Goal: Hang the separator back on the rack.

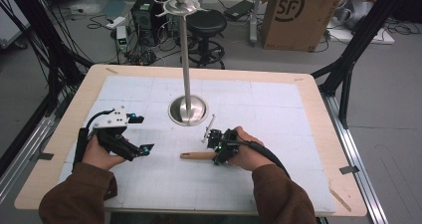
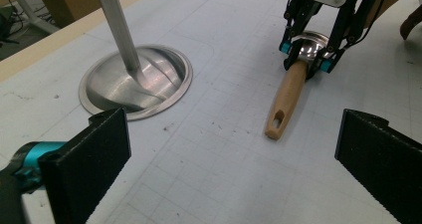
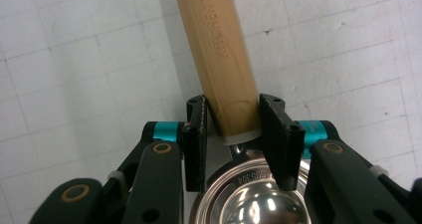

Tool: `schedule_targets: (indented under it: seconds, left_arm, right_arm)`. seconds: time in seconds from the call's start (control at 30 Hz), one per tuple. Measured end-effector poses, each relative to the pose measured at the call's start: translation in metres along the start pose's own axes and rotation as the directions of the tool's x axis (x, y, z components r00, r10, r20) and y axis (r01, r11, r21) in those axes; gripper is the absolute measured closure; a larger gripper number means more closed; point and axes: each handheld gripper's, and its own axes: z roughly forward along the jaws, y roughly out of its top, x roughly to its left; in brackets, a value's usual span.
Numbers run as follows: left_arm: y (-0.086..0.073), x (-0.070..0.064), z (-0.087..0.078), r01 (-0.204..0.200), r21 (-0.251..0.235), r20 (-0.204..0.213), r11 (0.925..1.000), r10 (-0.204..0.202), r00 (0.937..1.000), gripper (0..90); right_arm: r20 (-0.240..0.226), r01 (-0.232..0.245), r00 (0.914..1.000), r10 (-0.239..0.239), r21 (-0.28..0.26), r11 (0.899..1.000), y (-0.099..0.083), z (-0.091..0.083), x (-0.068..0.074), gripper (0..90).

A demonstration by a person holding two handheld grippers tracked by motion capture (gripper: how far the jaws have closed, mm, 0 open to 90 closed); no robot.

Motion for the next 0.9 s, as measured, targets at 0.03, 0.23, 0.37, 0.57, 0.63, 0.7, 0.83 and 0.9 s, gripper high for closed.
schedule_targets:
  seconds: [0.03,0.23,0.37,0.57,0.63,0.7,0.83,0.9]
  left_arm:
    - [0.0000,0.0000,-0.0001,0.000,-0.002,0.000,1.0000,0.000,1.0000,1.6]
    - [0.0002,0.0000,-0.0013,0.004,-0.014,0.007,0.9999,-0.004,1.0000,1.6]
    - [0.0002,-0.0001,-0.0008,0.002,-0.011,0.008,0.9999,-0.002,1.0000,1.6]
    - [0.0003,0.0001,-0.0015,0.005,-0.017,0.008,0.9999,-0.005,1.0000,1.6]
    - [0.0003,0.0000,-0.0013,0.005,-0.015,0.008,0.9999,-0.005,1.0000,1.6]
    - [0.0003,-0.0002,-0.0010,0.002,-0.014,0.007,0.9999,-0.002,1.0000,1.6]
    - [0.0003,0.0000,-0.0013,0.005,-0.015,0.009,0.9999,-0.005,0.9999,1.6]
    - [0.0003,0.0001,-0.0014,0.005,-0.016,0.008,0.9999,-0.005,1.0000,1.6]
  right_arm:
    - [-0.001,0.002,1.0000,-0.002,0.002,1.000,0.0002,-0.0001,0.0001,65.3]
    - [0.004,0.013,0.9999,-0.013,0.015,1.000,0.0010,-0.0005,0.0010,66.1]
    - [0.016,0.022,0.9996,-0.023,0.023,0.999,0.0015,-0.0008,0.0022,66.9]
    - [0.024,0.018,0.9995,-0.019,0.039,0.999,0.0017,-0.0018,0.0041,68.2]
    - [0.023,0.015,0.9996,-0.016,0.041,0.999,0.0016,-0.0017,0.0045,68.3]
    - [0.016,0.016,0.9997,-0.017,0.039,0.999,0.0017,-0.0014,0.0033,68.1]
    - [0.004,0.022,0.9997,-0.023,0.061,0.998,0.0036,-0.0019,0.0035,66.9]
    - [0.006,0.027,0.9996,-0.027,0.066,0.997,0.0047,-0.0010,0.0037,66.2]
